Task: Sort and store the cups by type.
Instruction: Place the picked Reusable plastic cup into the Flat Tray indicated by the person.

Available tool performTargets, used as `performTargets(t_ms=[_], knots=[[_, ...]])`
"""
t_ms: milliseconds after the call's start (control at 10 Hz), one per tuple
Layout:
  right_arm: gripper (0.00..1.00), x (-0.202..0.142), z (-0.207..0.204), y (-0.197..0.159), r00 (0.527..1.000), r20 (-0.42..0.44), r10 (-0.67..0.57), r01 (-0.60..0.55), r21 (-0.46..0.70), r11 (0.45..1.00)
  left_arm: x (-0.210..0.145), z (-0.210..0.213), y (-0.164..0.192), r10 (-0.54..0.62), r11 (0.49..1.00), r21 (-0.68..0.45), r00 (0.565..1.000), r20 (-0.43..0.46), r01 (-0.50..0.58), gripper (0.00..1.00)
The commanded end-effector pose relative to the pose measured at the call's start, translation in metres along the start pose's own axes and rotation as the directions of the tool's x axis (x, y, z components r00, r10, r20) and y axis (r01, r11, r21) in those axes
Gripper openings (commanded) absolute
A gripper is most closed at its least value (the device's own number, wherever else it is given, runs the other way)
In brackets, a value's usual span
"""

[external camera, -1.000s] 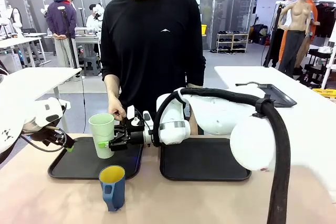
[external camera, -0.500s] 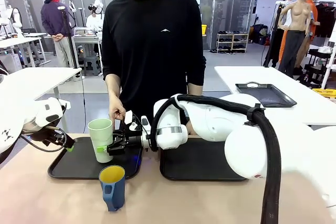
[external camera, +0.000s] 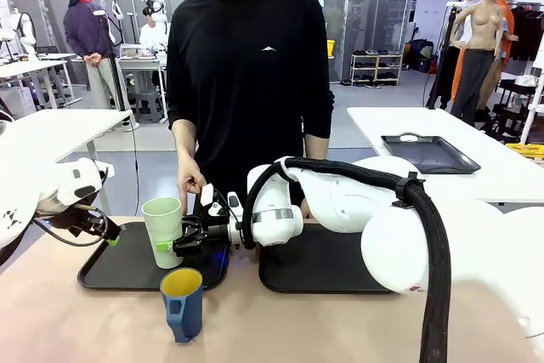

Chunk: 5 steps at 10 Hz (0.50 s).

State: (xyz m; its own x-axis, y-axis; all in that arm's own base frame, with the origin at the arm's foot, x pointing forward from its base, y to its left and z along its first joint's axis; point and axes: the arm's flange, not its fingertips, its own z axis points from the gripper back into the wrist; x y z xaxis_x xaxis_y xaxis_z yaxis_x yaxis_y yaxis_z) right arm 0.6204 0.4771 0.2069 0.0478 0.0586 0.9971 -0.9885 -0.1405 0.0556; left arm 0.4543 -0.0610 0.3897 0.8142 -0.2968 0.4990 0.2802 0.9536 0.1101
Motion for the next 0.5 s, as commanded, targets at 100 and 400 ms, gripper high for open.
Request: performTargets(t_ms=[100, 400], knots=[[1.0, 0.0058, 0.0009, -0.0019, 0.997, -0.072, -0.028, 0.028, 0.001, 1.0, 0.0003, 0.0002, 0.0012, 0.002, 1.0, 0.001, 1.0, 0.001, -0.002, 1.0], [1.0, 0.0128, 0.0074, 0.0034, 0.997, -0.071, -0.028, 0.028, 0.009, 1.0, 0.0003, 0.0002, 0.0012, 0.002, 1.0, 0.001, 1.0, 0.001, -0.002, 1.0]])
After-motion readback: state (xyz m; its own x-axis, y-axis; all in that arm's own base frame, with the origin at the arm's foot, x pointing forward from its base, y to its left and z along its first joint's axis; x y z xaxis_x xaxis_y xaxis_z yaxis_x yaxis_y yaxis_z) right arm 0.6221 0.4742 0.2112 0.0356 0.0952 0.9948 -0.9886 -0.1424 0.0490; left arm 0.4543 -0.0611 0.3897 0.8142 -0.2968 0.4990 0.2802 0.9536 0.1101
